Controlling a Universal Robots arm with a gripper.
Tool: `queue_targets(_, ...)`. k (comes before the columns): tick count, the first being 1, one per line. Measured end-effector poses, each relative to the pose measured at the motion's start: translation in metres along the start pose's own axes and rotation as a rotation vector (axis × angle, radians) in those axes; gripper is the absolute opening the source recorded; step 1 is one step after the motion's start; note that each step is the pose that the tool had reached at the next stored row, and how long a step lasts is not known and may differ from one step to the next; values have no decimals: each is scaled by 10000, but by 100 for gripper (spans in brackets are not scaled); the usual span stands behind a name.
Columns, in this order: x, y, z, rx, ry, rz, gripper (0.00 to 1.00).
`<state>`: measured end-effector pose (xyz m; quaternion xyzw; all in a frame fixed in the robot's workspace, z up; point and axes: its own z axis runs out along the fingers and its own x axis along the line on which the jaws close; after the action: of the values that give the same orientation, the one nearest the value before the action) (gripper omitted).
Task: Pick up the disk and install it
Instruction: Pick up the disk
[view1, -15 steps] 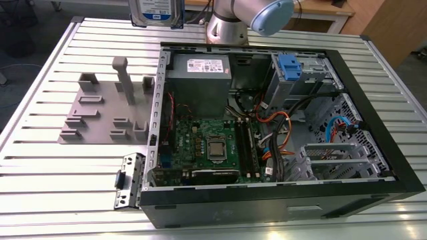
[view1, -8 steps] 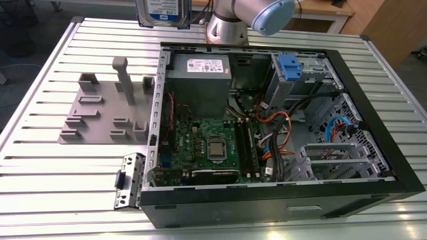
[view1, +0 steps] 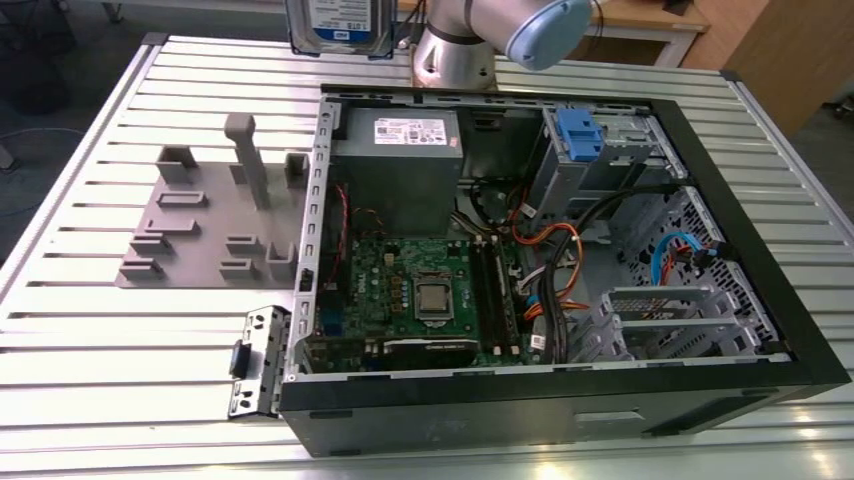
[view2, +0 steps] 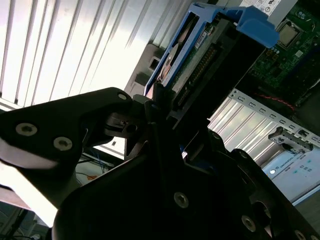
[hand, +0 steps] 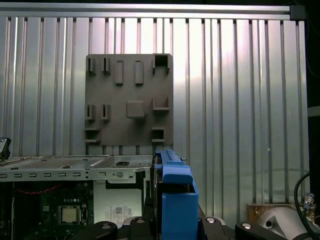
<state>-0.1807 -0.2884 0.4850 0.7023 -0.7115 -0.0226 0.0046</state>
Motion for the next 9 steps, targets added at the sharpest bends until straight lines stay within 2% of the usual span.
queue_targets(9,-2,-163,-6,-2,0,0,36)
